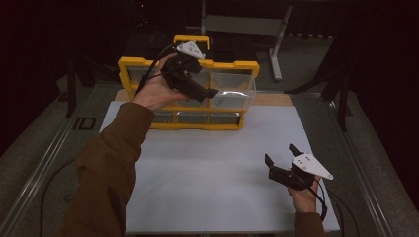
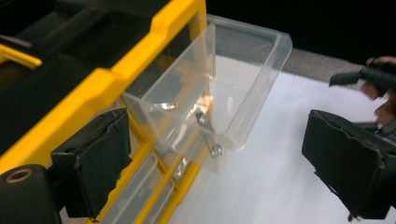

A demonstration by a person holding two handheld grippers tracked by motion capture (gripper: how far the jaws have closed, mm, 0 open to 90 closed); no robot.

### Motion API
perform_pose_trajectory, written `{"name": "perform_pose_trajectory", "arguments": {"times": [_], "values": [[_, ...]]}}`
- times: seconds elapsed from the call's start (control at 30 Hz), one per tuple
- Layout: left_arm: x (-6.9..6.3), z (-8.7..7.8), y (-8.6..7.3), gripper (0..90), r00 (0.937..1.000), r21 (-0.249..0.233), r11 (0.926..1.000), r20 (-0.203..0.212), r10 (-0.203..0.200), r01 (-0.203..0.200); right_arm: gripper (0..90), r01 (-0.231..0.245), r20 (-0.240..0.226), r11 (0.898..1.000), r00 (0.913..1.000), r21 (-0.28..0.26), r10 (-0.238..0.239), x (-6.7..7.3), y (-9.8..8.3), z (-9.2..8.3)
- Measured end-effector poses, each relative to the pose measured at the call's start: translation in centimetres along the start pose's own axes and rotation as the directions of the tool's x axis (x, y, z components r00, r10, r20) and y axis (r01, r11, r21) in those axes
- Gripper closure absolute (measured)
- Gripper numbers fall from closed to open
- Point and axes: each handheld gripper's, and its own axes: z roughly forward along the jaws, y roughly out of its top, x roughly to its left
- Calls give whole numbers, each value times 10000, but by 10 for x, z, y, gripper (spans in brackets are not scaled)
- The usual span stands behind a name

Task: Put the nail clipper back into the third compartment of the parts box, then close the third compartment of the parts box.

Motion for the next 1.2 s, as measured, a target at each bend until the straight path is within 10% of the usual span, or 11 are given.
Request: {"name": "perform_pose_trajectory", "arguments": {"times": [0.73, 1.2], "values": [[-6, 14, -25, 108, 9992, 126, 9997, 323, -219, 215, 108, 30, 10, 10000, 10000, 2, -30, 0, 0, 0], [-10, 17, -30, 279, 9989, 220, 9996, 435, -188, 178, 108, 52, -12, 10000, 10000, 0, -52, 1, 1, -1]]}}
